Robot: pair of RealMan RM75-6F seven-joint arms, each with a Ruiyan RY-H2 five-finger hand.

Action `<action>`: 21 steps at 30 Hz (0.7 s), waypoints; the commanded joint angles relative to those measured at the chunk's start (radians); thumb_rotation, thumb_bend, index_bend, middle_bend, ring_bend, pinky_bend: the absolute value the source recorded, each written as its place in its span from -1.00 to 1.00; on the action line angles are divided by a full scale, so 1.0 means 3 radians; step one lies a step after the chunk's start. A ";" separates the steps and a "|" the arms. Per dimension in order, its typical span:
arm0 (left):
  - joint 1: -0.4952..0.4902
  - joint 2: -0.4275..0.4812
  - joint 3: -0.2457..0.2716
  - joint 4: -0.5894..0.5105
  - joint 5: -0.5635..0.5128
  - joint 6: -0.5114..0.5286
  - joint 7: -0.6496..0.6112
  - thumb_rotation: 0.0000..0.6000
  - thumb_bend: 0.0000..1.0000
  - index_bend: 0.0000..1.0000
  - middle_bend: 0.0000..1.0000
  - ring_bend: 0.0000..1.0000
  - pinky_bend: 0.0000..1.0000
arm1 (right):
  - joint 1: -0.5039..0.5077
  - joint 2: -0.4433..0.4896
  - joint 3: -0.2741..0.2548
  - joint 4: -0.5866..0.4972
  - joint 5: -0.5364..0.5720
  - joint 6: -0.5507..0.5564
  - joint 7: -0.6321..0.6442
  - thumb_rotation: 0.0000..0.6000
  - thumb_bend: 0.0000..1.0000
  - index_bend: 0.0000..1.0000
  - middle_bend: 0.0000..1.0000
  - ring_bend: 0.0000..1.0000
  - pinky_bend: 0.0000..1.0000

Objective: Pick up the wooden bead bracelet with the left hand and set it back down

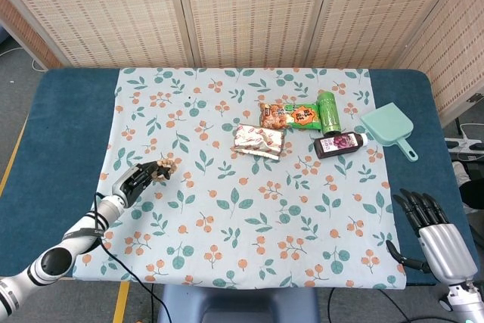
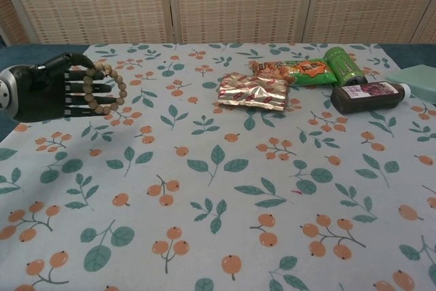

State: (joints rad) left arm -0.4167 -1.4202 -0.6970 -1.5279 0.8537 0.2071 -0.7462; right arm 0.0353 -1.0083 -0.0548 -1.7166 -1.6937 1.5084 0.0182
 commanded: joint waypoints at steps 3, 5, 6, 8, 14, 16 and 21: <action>0.0005 -0.0001 0.0009 -0.0022 -0.0001 0.0036 -0.0039 0.35 0.42 0.18 0.11 -0.64 -1.00 | -0.0003 0.0002 -0.0002 -0.0002 -0.0005 0.0004 -0.0001 0.03 -0.36 -1.00 -1.00 -1.00 -1.00; 0.0013 -0.0002 0.0007 -0.0033 0.0004 0.0045 -0.0057 0.37 0.56 0.18 0.10 -0.64 -1.00 | -0.0003 0.0002 -0.0001 -0.0002 -0.0004 0.0004 -0.0001 0.03 -0.36 -1.00 -1.00 -1.00 -1.00; 0.0017 -0.0001 0.0007 -0.0038 0.0010 0.0048 -0.0066 0.37 0.66 0.17 0.10 -0.64 -1.00 | -0.0003 0.0002 -0.0001 -0.0003 -0.0003 0.0005 0.0002 0.03 -0.36 -1.00 -1.00 -1.00 -1.00; 0.0017 0.0006 0.0015 -0.0044 0.0035 0.0037 -0.0063 0.38 0.85 0.16 0.10 -0.64 -1.00 | -0.0004 0.0002 0.0002 -0.0001 0.0000 0.0008 0.0001 0.03 -0.36 -1.00 -1.00 -1.00 -1.00; 0.0012 0.0040 0.0069 -0.0099 0.0188 -0.0001 0.0015 0.75 1.00 0.07 0.07 -0.65 -1.00 | -0.0008 0.0008 0.0008 -0.0001 0.0004 0.0022 0.0015 0.03 -0.36 -1.00 -1.00 -1.00 -1.00; 0.0023 0.0030 0.0080 -0.0115 0.0235 0.0029 0.0028 0.98 1.00 0.05 0.07 -0.65 -1.00 | -0.0008 0.0010 0.0008 0.0001 0.0004 0.0021 0.0019 0.03 -0.36 -1.00 -1.00 -1.00 -1.00; 0.0068 -0.0050 0.0164 -0.0057 0.0531 0.0343 0.0198 1.00 0.93 -0.07 0.04 -0.67 -1.00 | -0.0011 0.0015 0.0005 0.0002 -0.0003 0.0027 0.0026 0.03 -0.36 -1.00 -1.00 -1.00 -1.00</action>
State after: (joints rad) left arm -0.4042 -1.4206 -0.6628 -1.5563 0.9677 0.2610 -0.7153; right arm 0.0320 -1.0040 -0.0532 -1.7162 -1.6946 1.5165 0.0260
